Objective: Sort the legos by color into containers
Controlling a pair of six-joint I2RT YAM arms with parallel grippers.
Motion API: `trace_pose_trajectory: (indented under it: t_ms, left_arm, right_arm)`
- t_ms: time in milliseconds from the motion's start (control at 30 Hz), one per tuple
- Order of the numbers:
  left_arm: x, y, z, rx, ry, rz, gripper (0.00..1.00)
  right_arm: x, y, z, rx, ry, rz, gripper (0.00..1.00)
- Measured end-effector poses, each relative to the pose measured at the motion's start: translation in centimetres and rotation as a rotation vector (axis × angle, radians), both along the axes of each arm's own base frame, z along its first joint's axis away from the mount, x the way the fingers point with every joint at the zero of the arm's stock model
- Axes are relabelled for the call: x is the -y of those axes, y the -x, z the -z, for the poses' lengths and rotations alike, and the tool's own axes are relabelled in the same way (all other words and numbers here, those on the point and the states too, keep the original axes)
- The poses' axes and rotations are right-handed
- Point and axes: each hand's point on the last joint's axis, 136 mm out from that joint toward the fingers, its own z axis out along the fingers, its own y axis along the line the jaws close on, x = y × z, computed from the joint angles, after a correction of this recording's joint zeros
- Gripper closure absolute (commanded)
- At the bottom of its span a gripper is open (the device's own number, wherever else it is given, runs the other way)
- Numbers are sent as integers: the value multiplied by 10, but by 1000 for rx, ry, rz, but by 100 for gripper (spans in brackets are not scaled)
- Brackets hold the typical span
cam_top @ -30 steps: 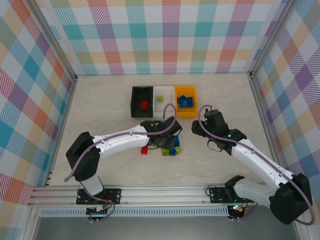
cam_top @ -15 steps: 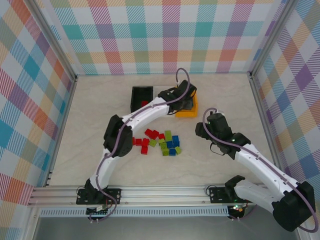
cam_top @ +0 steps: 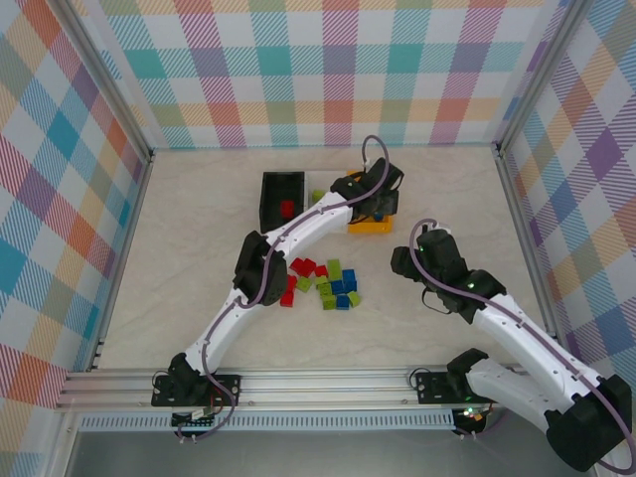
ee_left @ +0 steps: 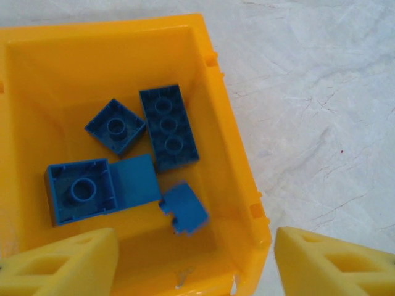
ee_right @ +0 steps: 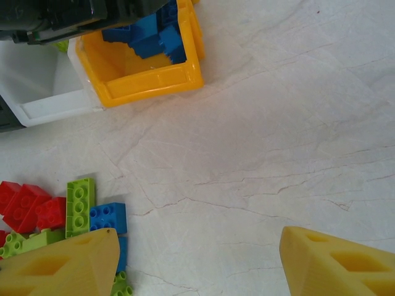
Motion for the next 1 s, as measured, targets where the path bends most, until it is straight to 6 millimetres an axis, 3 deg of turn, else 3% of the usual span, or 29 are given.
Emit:
trace_pose_trajectory:
  t_ms: [133, 200, 267, 433, 533, 600, 667, 833, 1000]
  left_arm:
    - [-11, 13, 0, -26, -8, 1, 11]
    - [-22, 27, -10, -33, -3, 3, 4]
    - [-36, 45, -30, -21, 23, 4, 0]
    - [-76, 108, -115, 96, 172, 28, 0]
    - [-110, 145, -143, 154, 252, 22, 0]
    - [-136, 166, -138, 158, 264, 6, 0]
    - [-161, 182, -119, 138, 241, -21, 0]
    - [-217, 220, -54, 35, 135, -90, 0]
    - [-253, 242, -33, 8, 104, -150, 0]
  right_arm:
    - [-5, 2, 1, -12, -17, -26, 30]
    - [-10, 3, 5, -31, -25, -48, 30]
    - [-17, 4, 11, -62, -38, -79, 30]
    - [-47, 9, 32, -169, -52, -203, 30]
    - [-76, 17, 45, -232, -24, -310, 33]
    - [-93, 22, 54, -264, -4, -375, 36]
    - [-105, 28, 64, -296, 14, -425, 41]
    - [-119, 37, 91, -370, 76, -488, 40]
    - [-128, 36, 97, -378, 107, -513, 47]
